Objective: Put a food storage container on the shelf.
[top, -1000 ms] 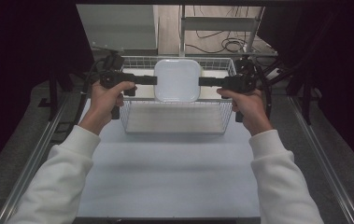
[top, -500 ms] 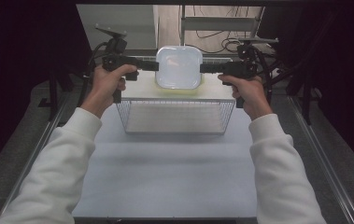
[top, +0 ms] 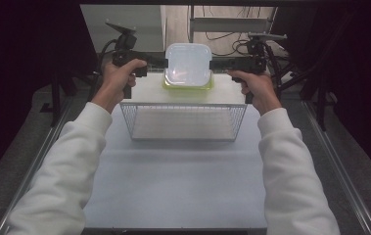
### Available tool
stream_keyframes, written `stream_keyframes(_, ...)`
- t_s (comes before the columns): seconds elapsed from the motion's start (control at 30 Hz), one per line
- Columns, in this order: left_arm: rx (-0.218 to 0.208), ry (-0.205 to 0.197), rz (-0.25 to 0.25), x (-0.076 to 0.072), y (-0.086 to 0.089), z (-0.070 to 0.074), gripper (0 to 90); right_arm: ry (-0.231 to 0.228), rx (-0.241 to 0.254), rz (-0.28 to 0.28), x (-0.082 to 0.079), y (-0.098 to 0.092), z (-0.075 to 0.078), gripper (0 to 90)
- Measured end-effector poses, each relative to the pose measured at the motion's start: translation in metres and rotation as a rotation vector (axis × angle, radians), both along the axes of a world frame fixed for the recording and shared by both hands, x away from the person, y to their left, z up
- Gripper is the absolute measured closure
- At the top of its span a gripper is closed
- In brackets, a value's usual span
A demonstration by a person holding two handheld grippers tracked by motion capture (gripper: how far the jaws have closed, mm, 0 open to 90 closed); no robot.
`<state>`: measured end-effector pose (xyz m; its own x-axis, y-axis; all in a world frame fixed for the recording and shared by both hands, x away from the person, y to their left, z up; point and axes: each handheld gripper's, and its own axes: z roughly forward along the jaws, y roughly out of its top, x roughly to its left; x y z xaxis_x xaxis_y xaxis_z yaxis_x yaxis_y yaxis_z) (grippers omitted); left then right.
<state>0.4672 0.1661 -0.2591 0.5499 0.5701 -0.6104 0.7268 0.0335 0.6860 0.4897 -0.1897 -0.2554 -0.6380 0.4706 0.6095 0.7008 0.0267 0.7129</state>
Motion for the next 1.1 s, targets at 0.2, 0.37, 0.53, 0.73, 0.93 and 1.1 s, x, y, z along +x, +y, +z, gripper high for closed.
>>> stream_keyframes(0.2, 0.010, 0.013, -0.002, 0.003, 0.001, -0.002, 79.0, 0.016, 0.005, 0.000, 0.006, 0.001, -0.003, 80.2)
stream_keyframes(0.37, -0.006, 0.029, 0.003, 0.006, 0.000, -0.005, 79.3, 0.043, 0.007, -0.014, 0.011, 0.000, -0.008, 80.0)
stream_keyframes(0.53, -0.044, 0.058, 0.002, 0.012, 0.001, -0.008, 79.3, 0.068, 0.035, -0.028, 0.016, -0.003, -0.010, 79.5)
stream_keyframes(0.73, -0.104, 0.099, 0.005, 0.022, 0.004, -0.012, 79.1, 0.099, 0.074, -0.040, 0.024, -0.004, -0.013, 78.7)
stream_keyframes(0.93, -0.164, 0.145, 0.011, 0.033, 0.007, -0.017, 78.7, 0.141, 0.092, -0.060, 0.033, -0.003, -0.014, 77.4)
stream_keyframes(1.1, -0.193, 0.161, 0.025, 0.039, 0.009, -0.021, 77.8, 0.157, 0.093, -0.079, 0.039, -0.002, -0.015, 76.3)
